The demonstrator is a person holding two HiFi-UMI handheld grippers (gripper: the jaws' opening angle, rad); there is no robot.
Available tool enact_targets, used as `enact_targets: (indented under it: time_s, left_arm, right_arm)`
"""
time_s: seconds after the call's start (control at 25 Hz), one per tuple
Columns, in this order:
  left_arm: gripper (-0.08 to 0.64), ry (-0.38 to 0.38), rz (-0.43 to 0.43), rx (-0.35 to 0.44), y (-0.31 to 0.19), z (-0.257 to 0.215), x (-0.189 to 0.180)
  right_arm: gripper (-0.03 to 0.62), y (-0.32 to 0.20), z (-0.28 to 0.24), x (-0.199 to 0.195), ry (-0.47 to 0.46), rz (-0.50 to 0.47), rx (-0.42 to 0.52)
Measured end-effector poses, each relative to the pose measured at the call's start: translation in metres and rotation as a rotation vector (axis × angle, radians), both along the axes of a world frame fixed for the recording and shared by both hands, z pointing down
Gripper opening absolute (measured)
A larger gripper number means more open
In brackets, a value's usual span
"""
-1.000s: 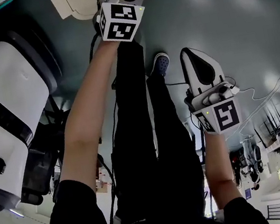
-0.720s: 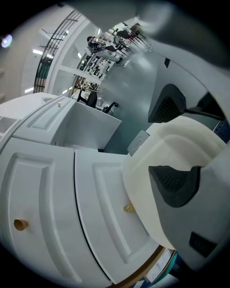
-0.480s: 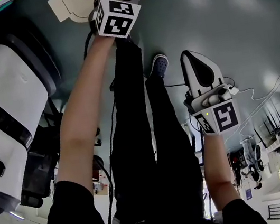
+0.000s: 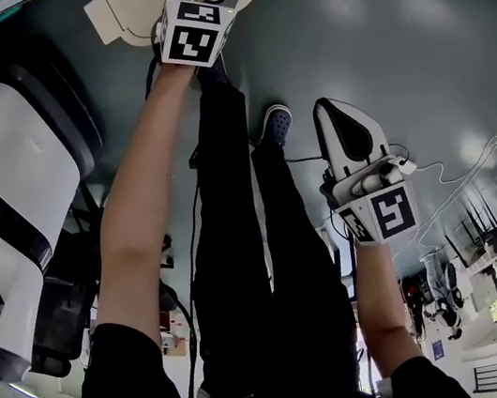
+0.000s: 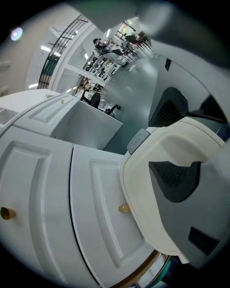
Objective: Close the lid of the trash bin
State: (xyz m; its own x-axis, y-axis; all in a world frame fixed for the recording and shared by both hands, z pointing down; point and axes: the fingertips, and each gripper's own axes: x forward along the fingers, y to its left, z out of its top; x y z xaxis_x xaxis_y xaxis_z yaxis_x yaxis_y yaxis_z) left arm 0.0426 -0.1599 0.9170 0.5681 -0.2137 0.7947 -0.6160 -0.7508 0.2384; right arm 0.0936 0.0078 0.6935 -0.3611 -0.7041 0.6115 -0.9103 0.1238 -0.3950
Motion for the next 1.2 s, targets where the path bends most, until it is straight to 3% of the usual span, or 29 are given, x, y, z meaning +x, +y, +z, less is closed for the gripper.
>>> enact_targets:
  time_s: [0.28,0.44,0.56,0.88,1.2]
  left_arm:
    - [0.245,0.108,-0.135,0.003,-0.009,-0.036,-0.009]
    - [0.245,0.127,-0.183,0.033,-0.003,-0.071,-0.02]
    - [0.245,0.191,-0.255,0.03,0.008,-0.107,-0.03]
    - [0.245,0.31,-0.3,0.131,0.057,-0.274,-0.059]
    - [0.245,0.369,-0.329,0.263,0.114,-0.43,-0.083]
  right_arm:
    - [0.005,0.006,-0.013,0.004,0.026,-0.003,0.008]
    - [0.005,0.005,-0.037,0.007,0.058,-0.021,0.024]
    - [0.005,0.004,-0.061,0.008,0.096,-0.051,0.05]
    - [0.005,0.019,-0.149,-0.004,0.107,-0.104,0.121]
    - [0.005,0.059,-0.241,0.008,0.13,-0.128,0.211]
